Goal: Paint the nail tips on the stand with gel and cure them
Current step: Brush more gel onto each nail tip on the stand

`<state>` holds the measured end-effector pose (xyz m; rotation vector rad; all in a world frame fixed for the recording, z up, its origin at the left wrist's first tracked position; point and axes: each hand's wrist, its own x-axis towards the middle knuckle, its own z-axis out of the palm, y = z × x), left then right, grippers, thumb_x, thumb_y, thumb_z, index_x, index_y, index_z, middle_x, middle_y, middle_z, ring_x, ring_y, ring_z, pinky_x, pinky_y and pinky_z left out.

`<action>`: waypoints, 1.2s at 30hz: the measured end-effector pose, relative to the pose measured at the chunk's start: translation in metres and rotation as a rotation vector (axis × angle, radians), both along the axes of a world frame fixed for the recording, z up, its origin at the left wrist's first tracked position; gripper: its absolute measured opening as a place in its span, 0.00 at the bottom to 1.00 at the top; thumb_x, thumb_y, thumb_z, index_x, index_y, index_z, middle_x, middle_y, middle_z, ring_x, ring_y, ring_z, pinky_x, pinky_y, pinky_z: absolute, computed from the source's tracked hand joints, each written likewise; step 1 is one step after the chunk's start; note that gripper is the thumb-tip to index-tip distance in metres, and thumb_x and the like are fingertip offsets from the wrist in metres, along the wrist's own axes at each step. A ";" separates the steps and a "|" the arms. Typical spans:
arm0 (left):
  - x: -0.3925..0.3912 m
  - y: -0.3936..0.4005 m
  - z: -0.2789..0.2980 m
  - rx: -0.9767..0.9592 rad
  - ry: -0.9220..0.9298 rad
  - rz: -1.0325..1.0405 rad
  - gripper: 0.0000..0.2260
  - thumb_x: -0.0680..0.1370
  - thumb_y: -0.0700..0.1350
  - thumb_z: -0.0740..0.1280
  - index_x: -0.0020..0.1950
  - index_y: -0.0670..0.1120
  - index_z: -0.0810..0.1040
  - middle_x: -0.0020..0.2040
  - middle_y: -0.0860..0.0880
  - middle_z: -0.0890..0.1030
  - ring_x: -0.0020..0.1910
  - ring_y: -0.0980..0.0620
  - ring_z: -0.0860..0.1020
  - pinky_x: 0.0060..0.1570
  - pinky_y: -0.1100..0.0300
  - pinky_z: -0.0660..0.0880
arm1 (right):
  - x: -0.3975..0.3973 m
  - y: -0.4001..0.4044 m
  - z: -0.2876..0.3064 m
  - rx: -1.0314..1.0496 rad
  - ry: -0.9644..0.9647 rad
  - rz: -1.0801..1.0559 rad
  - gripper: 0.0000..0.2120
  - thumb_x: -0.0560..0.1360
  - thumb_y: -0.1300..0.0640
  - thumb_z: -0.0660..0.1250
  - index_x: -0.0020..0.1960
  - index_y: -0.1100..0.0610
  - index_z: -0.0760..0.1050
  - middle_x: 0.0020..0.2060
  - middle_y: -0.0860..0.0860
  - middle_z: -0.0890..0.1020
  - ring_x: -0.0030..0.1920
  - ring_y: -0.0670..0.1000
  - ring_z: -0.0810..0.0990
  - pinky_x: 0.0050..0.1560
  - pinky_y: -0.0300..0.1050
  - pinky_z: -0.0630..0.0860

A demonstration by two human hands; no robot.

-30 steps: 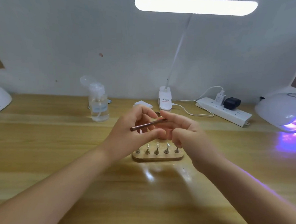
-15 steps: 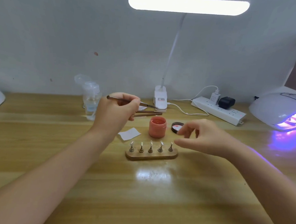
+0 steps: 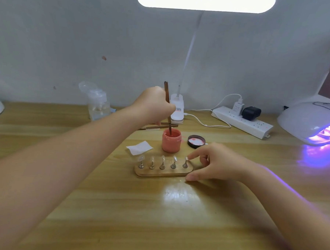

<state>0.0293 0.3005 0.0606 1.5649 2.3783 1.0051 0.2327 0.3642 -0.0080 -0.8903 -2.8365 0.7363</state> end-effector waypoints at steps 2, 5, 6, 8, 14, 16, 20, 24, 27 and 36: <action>0.000 0.003 -0.002 -0.009 -0.009 -0.004 0.09 0.74 0.40 0.62 0.46 0.35 0.78 0.43 0.38 0.82 0.29 0.48 0.80 0.28 0.60 0.78 | -0.002 0.000 -0.002 0.011 0.018 0.012 0.25 0.60 0.35 0.77 0.55 0.41 0.79 0.33 0.43 0.72 0.31 0.31 0.71 0.30 0.26 0.65; 0.001 0.005 -0.006 -0.028 0.002 -0.009 0.10 0.74 0.41 0.63 0.47 0.34 0.78 0.44 0.37 0.82 0.35 0.45 0.78 0.42 0.46 0.81 | -0.003 0.002 -0.004 0.017 0.035 0.011 0.23 0.62 0.35 0.76 0.54 0.42 0.80 0.32 0.43 0.72 0.32 0.30 0.71 0.32 0.26 0.65; 0.002 0.005 -0.007 -0.040 0.021 -0.013 0.10 0.74 0.41 0.63 0.45 0.35 0.78 0.41 0.37 0.81 0.35 0.45 0.76 0.41 0.45 0.80 | -0.003 0.002 -0.004 0.015 0.039 0.012 0.22 0.62 0.36 0.76 0.53 0.42 0.80 0.32 0.43 0.72 0.32 0.30 0.71 0.32 0.25 0.65; 0.004 0.005 -0.010 -0.066 0.057 -0.021 0.09 0.75 0.41 0.64 0.36 0.39 0.75 0.33 0.44 0.75 0.33 0.47 0.71 0.33 0.51 0.72 | -0.003 0.003 -0.005 0.023 0.040 0.018 0.22 0.62 0.35 0.75 0.53 0.41 0.80 0.32 0.43 0.72 0.32 0.30 0.71 0.32 0.25 0.65; 0.001 0.004 -0.013 -0.021 -0.031 0.003 0.10 0.75 0.41 0.65 0.38 0.35 0.77 0.34 0.44 0.75 0.34 0.47 0.72 0.35 0.55 0.68 | -0.004 0.006 -0.006 0.020 0.036 0.018 0.22 0.62 0.34 0.75 0.53 0.40 0.80 0.32 0.43 0.72 0.32 0.31 0.71 0.32 0.27 0.66; -0.006 0.003 -0.009 0.082 -0.160 0.048 0.09 0.74 0.40 0.65 0.41 0.35 0.80 0.34 0.44 0.80 0.33 0.48 0.76 0.35 0.55 0.74 | -0.004 0.006 -0.007 0.025 0.039 0.010 0.22 0.62 0.34 0.75 0.53 0.40 0.80 0.31 0.43 0.72 0.31 0.33 0.71 0.30 0.29 0.66; -0.017 -0.009 -0.004 0.251 -0.425 0.133 0.06 0.74 0.38 0.65 0.37 0.39 0.79 0.26 0.50 0.79 0.25 0.52 0.75 0.26 0.62 0.74 | -0.005 0.005 -0.007 0.042 0.046 0.013 0.19 0.62 0.34 0.75 0.50 0.39 0.80 0.30 0.43 0.72 0.30 0.37 0.71 0.28 0.34 0.63; -0.024 -0.024 -0.010 0.310 -0.647 0.164 0.07 0.74 0.36 0.65 0.37 0.36 0.77 0.24 0.47 0.78 0.21 0.51 0.75 0.24 0.62 0.75 | -0.005 0.005 -0.009 0.063 0.059 0.023 0.13 0.62 0.33 0.73 0.42 0.35 0.76 0.30 0.42 0.73 0.31 0.40 0.72 0.31 0.37 0.64; -0.027 -0.032 -0.019 0.321 -0.776 0.192 0.07 0.76 0.36 0.64 0.39 0.36 0.77 0.26 0.45 0.78 0.21 0.51 0.75 0.24 0.62 0.76 | -0.005 0.006 -0.011 0.080 0.079 0.029 0.13 0.61 0.33 0.73 0.42 0.34 0.76 0.29 0.41 0.73 0.32 0.40 0.72 0.32 0.38 0.64; -0.034 -0.060 -0.028 0.406 -1.294 0.024 0.14 0.80 0.41 0.57 0.45 0.36 0.80 0.31 0.45 0.82 0.27 0.52 0.81 0.27 0.63 0.79 | 0.008 0.023 -0.013 0.005 0.159 0.007 0.12 0.61 0.37 0.74 0.41 0.39 0.78 0.26 0.42 0.69 0.28 0.42 0.67 0.36 0.45 0.63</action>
